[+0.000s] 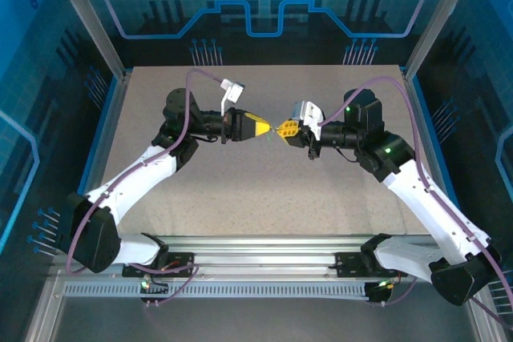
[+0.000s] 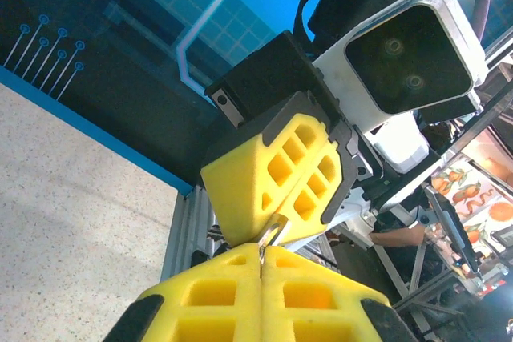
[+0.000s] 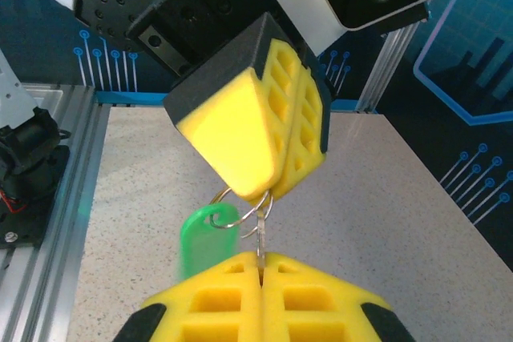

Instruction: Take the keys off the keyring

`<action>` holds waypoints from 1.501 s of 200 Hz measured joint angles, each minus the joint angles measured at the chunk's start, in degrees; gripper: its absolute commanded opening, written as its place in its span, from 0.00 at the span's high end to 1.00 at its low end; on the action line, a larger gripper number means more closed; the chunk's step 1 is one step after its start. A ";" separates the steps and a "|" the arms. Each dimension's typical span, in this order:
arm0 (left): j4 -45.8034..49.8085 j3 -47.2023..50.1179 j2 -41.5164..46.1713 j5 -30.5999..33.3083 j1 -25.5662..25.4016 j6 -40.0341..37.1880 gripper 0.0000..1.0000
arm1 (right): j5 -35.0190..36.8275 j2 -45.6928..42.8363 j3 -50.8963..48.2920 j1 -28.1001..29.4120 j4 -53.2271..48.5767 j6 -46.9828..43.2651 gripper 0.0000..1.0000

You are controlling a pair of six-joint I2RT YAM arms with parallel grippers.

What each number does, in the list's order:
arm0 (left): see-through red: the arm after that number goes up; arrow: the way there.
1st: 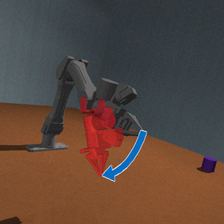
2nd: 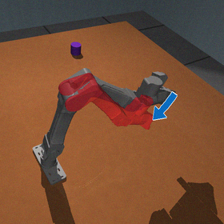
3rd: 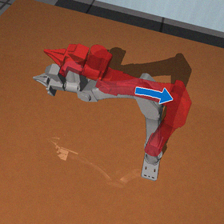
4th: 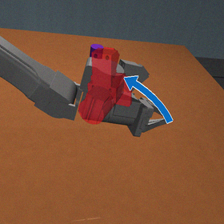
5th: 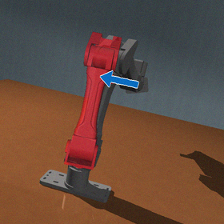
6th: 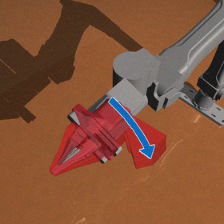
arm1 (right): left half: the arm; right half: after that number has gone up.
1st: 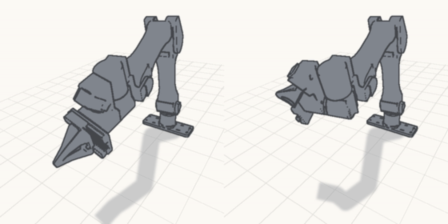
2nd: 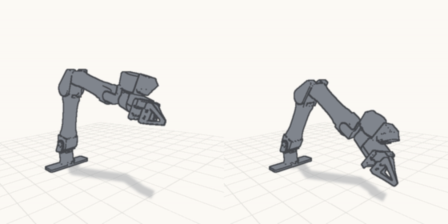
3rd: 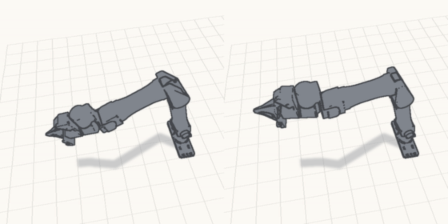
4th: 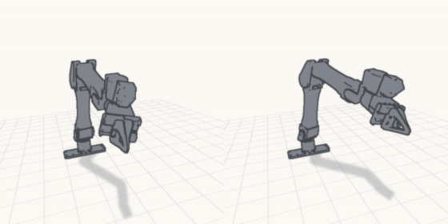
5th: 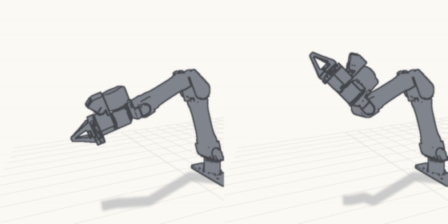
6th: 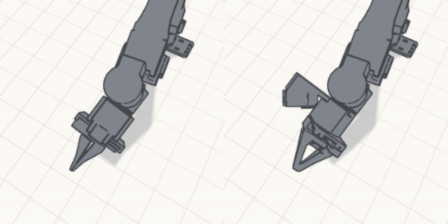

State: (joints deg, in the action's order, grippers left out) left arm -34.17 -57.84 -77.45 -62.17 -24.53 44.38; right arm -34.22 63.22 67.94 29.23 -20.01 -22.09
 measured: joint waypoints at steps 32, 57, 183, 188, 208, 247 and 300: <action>-3.52 0.00 -1.03 0.22 0.00 2.56 1.00 | 2.36 -1.55 -1.73 0.42 2.05 0.00 1.00; -7.98 0.00 -2.27 0.20 0.04 6.12 1.00 | 3.76 -2.93 -3.23 0.66 3.69 -0.02 1.00; -12.11 0.04 -3.45 0.17 0.46 10.32 1.00 | 8.94 -5.09 -6.27 4.02 6.62 -2.62 1.00; -11.96 0.04 -3.43 0.17 0.48 10.14 1.00 | 9.60 -5.16 -6.43 4.44 6.64 -2.91 1.00; -11.52 0.13 -3.19 0.70 0.72 9.60 1.00 | 11.58 -5.49 -7.08 5.95 6.82 -3.72 1.00; -10.82 0.31 -2.25 3.34 1.68 9.05 1.00 | 14.95 -5.81 -9.03 9.77 7.10 -4.81 1.00; -5.16 1.42 0.22 5.75 2.25 4.57 1.00 | 18.45 -6.27 -10.23 10.62 7.65 -4.63 1.00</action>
State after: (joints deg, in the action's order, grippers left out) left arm -39.33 -56.42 -77.23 -56.42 -22.28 48.95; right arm -15.77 56.95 57.71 39.86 -12.36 -26.72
